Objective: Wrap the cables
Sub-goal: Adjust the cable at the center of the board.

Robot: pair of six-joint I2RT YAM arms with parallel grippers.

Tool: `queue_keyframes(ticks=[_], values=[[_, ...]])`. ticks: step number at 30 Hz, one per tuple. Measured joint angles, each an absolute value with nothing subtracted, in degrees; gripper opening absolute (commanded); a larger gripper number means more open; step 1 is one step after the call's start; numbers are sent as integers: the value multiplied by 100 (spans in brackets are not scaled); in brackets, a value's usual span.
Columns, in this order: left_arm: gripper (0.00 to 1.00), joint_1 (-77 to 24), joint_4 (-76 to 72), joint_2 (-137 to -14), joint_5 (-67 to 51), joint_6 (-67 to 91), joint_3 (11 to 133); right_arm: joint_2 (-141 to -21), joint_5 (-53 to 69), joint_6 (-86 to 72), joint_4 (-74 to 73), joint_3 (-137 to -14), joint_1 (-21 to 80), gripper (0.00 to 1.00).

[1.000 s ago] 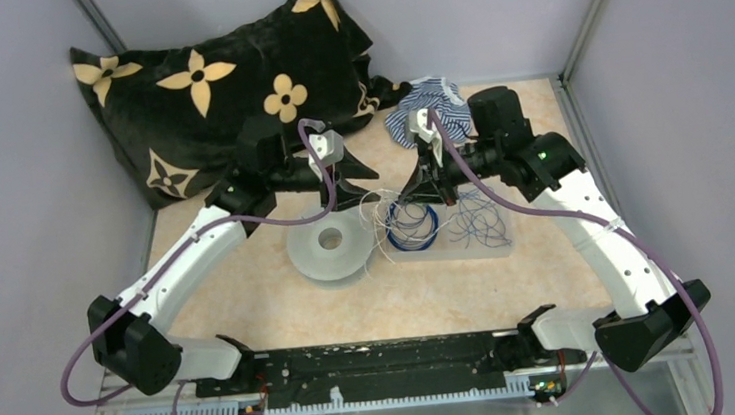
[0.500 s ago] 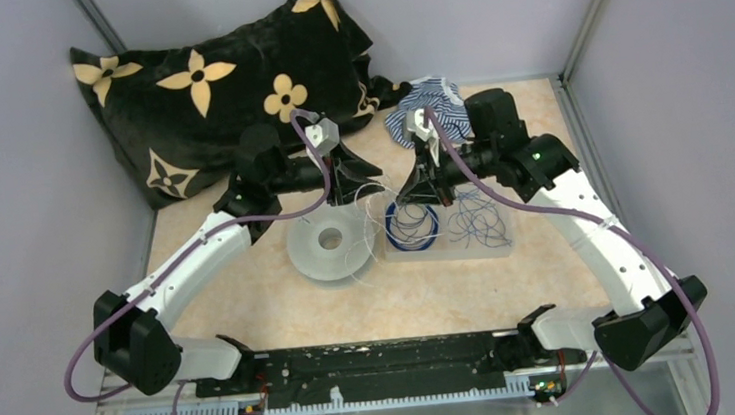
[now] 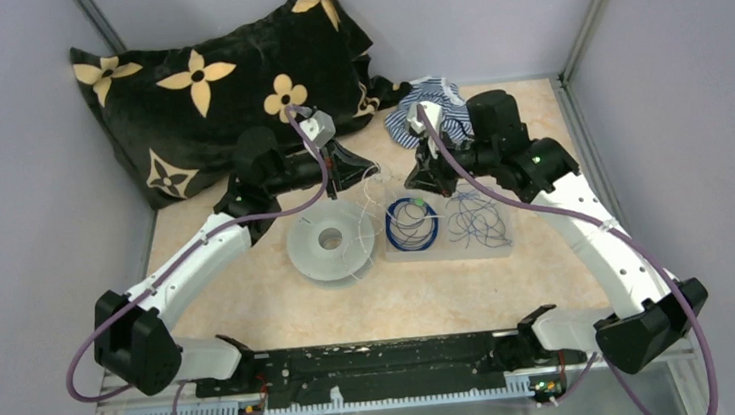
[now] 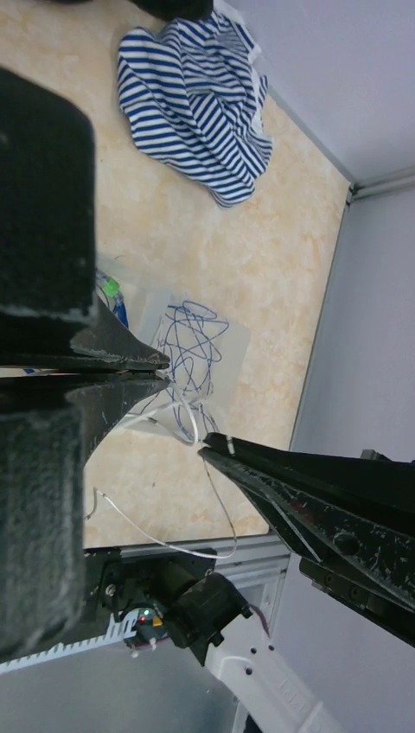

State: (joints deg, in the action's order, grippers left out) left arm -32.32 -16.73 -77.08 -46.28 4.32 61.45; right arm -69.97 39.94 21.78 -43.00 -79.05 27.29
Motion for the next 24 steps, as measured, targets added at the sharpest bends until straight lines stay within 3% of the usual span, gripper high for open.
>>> queue_keyframes(ticks=[24], values=[[0,-2462,-1103,-7140,-3522,5,6121,-6355,137,1234,-3452,-7900,1662,0]])
